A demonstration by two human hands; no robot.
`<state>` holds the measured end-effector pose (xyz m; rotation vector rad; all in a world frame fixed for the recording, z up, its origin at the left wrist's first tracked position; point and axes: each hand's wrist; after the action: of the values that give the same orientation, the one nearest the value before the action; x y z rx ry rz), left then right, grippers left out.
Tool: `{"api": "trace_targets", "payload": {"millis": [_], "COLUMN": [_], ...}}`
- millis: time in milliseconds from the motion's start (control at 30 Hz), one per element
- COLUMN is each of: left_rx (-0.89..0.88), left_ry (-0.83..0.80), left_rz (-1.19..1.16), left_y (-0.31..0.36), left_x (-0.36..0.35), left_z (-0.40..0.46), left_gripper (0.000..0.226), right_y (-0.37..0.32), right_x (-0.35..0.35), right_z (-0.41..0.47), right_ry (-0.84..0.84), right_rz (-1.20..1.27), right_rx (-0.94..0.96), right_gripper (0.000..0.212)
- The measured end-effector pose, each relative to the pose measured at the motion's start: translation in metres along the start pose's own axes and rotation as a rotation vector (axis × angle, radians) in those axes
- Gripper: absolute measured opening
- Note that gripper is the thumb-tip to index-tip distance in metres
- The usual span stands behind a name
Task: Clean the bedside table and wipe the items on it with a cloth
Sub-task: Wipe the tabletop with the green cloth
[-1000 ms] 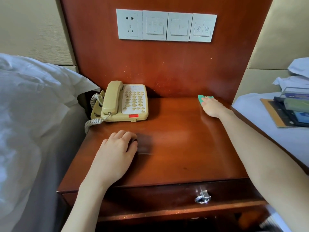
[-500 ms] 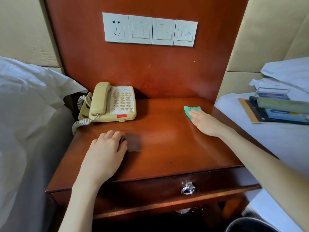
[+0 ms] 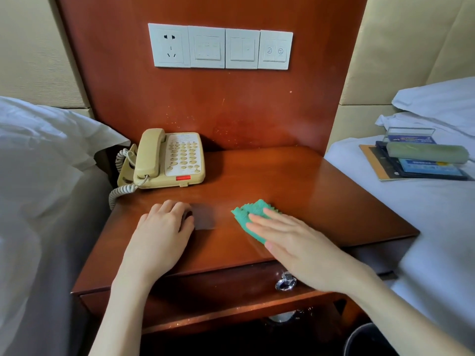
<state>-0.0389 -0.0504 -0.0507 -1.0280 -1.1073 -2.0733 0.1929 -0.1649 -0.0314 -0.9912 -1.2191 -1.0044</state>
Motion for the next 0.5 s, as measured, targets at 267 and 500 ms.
{"api": "trace_targets", "payload": {"millis": [267, 500], "left_rx": [-0.021, -0.179], "left_ry": [-0.032, -0.046], "left_rz": [0.065, -0.035], "left_y": [0.01, 0.043], "left_x": [-0.001, -0.013], "left_z": [0.004, 0.006], "left_gripper": [0.029, 0.034], "right_y": [0.02, 0.095], "right_x": [-0.002, -0.006], "right_z": [-0.018, -0.059], "right_ry": [0.041, 0.267], "right_rz": [-0.01, 0.038], "right_rx": [-0.087, -0.463], "right_gripper": [0.048, 0.046]}}
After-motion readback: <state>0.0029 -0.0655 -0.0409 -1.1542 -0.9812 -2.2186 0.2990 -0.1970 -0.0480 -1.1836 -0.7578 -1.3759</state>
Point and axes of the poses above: each hand's wrist, its own z-axis towards the middle knuckle, its own x-axis out of the back of the hand, y = z × x, and after that the axes turned 8 degrees about -z, right-handed
